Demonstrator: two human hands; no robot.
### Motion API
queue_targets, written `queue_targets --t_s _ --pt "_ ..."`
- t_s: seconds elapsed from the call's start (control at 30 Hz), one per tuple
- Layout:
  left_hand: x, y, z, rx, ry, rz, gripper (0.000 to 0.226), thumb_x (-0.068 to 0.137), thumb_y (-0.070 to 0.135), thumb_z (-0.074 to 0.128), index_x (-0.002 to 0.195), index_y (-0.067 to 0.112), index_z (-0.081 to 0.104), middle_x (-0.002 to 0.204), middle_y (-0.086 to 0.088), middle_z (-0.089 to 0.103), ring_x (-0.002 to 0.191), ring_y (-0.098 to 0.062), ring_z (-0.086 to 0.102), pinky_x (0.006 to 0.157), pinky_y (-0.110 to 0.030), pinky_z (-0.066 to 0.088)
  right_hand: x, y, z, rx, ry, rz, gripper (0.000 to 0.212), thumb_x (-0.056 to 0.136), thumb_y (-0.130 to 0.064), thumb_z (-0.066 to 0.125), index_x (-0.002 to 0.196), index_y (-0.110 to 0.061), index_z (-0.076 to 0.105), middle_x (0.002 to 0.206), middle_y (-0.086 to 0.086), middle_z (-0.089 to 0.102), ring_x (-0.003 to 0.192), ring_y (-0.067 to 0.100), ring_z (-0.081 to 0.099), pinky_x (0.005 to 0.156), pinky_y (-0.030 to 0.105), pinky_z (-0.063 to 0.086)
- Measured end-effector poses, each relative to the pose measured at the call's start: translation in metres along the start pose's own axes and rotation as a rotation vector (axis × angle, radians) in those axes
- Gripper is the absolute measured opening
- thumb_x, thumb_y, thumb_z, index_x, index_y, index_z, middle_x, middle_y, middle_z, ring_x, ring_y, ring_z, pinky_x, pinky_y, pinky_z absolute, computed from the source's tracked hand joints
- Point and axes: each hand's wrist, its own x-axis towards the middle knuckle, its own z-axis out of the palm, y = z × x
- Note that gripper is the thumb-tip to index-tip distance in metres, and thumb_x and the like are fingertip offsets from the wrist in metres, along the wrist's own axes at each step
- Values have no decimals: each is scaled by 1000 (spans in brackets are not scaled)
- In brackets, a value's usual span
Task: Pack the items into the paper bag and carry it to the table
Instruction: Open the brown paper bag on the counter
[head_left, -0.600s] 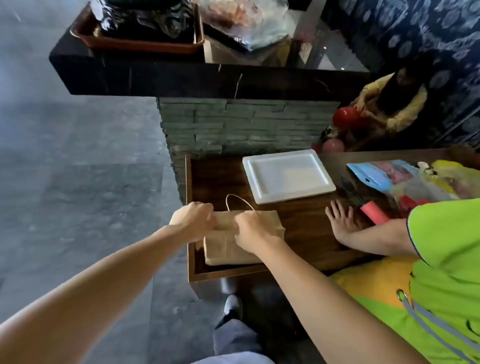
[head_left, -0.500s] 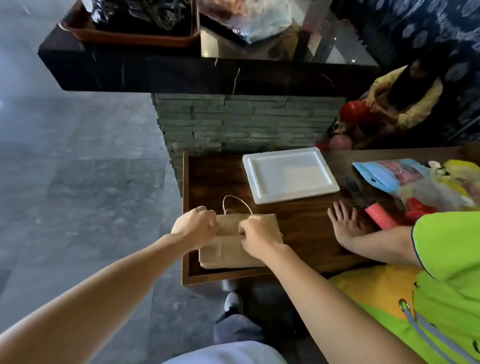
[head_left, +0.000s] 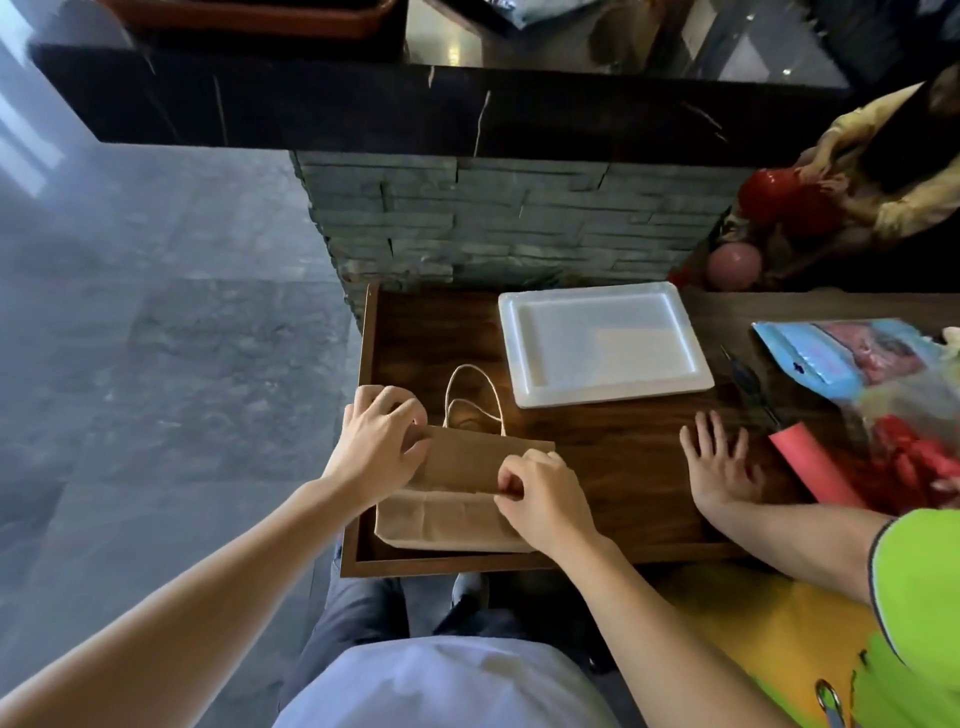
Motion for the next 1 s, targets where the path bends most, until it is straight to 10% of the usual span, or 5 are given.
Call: queue_targets --t_s 0.3,0.57,1.0 --pt "8 14 -50 -38 -69 249 12 82 21 73 87 31 75 87 16 63 86 -8 52 79 -33 44 -6 0 -36 223 -118 103 6 83 -30 69 89 -29 71 89 -14 66 81 1 59 64 8 44" --pt "-17 27 -84 31 84 350 16 70 17 84 83 27 80 84 5 66 78 -19 59 63 -35 54 16 -26 -107 301 287 19 8 89 -20 66 87 -17 73 77 -8 68 71 -3 60 58 0 42" --pt "-65 30 -89 45 291 582 28 71 -4 71 92 15 70 108 -1 57 100 -28 54 75 -40 41 21 -57 -151 441 -442 -92 25 91 -18 61 109 -31 71 98 -14 75 90 -2 69 82 21 54"
